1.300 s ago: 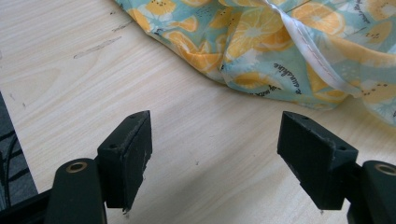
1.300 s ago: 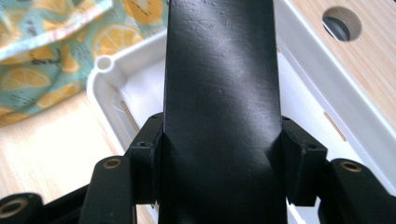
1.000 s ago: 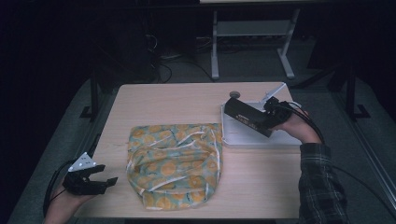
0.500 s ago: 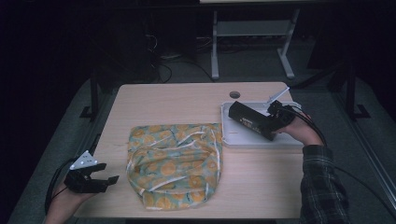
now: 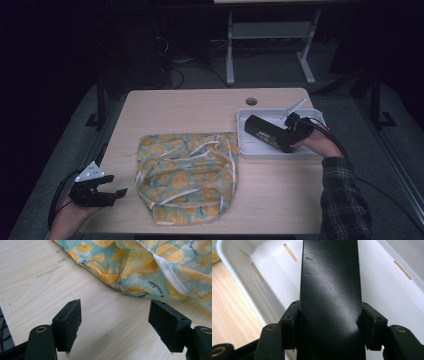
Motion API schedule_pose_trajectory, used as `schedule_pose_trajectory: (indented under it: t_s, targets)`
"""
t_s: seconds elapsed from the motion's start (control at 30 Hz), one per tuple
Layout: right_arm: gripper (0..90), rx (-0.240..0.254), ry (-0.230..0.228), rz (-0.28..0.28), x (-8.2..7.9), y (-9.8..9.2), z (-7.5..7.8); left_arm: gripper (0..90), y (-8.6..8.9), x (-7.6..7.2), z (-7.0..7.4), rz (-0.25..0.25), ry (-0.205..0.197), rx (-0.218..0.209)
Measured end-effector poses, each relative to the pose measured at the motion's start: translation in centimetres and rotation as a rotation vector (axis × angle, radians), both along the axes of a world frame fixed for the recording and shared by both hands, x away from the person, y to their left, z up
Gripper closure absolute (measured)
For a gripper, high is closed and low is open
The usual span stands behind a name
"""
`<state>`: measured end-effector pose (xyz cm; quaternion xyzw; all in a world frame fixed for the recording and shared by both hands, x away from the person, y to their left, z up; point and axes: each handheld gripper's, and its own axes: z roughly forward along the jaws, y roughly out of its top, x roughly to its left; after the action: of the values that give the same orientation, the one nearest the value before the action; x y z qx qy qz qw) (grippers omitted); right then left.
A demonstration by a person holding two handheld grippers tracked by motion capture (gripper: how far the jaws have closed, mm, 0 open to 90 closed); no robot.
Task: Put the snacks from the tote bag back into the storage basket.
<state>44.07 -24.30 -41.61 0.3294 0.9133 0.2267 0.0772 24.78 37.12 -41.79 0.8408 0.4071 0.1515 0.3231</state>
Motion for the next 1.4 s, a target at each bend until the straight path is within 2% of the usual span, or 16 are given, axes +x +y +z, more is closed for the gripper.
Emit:
schedule_pose_trajectory:
  t_s: [0.27, 0.33, 0.4, 0.5, 0.53, 0.67, 0.7, 0.73, 0.83, 0.97, 1.03, 1.07, 1.17, 1.2, 1.23, 1.4]
  targets:
    - [38.2, -0.005, 0.021, 0.003, -0.1, -0.1, -0.4, 26.2, -0.1, 0.0, -0.1, -0.005, -0.001, 0.001]
    - [32.9, 0.025, 0.012, -0.005, 0.0, -0.2, -0.1, 26.2, -0.2, 0.0, -0.1, -0.008, 0.005, 0.004]
    - [31.9, 0.035, 0.011, -0.011, -0.1, -0.3, 0.1, 26.2, -0.2, 0.0, -0.1, -0.009, 0.004, 0.005]
    - [27.9, 0.053, -0.006, -0.025, -0.2, -0.5, 0.9, 26.2, -0.2, 0.0, 0.0, -0.008, 0.003, 0.002]
    - [27.7, 0.060, -0.023, -0.028, -0.3, -0.6, 1.7, 26.2, -0.2, 0.0, 0.0, -0.006, -0.001, -0.002]
    - [28.6, 0.102, -0.032, -0.041, -0.2, -0.7, 2.7, 26.2, 0.0, 0.0, 0.0, 0.001, -0.004, -0.010]
    - [32.9, 0.135, -0.042, -0.051, 0.1, -0.7, 3.2, 26.2, 0.0, 0.0, 0.0, 0.005, -0.004, -0.013]
    - [32.9, 0.135, -0.042, -0.051, 0.1, -0.7, 3.2, 26.2, 0.0, 0.0, 0.0, 0.005, -0.004, -0.013]
    - [44.8, 0.104, -0.050, -0.060, 1.3, 0.0, 3.4, 26.2, -0.2, 0.0, 0.1, -0.003, -0.004, -0.003]
    - [60.6, 0.113, -0.051, -0.077, 2.8, 0.8, 3.6, 26.2, -0.1, 0.0, 0.1, -0.003, -0.005, -0.006]
    - [66.6, 0.122, -0.036, -0.085, 3.6, 1.2, 3.6, 26.2, -0.1, 0.0, 0.0, -0.006, -0.003, -0.002]
    - [69.2, 0.105, -0.034, -0.090, 4.1, 1.5, 3.5, 26.2, -0.1, 0.0, 0.0, -0.006, -0.003, -0.002]
    - [80.2, 0.098, -0.008, -0.100, 5.3, 2.2, 3.3, 26.2, -0.1, 0.0, 0.0, -0.007, -0.002, -0.006]
    - [80.2, 0.098, -0.008, -0.100, 5.3, 2.2, 3.3, 26.2, -0.1, 0.0, 0.0, -0.007, -0.002, -0.006]
    - [85.9, 0.089, -0.005, -0.103, 6.0, 2.8, 3.2, 26.2, -0.2, 0.0, 0.1, -0.010, -0.005, -0.008]
    - [89.5, 0.069, 0.008, -0.104, 7.5, 4.4, 2.6, 26.2, -0.2, 0.0, 0.1, -0.015, -0.006, -0.007]
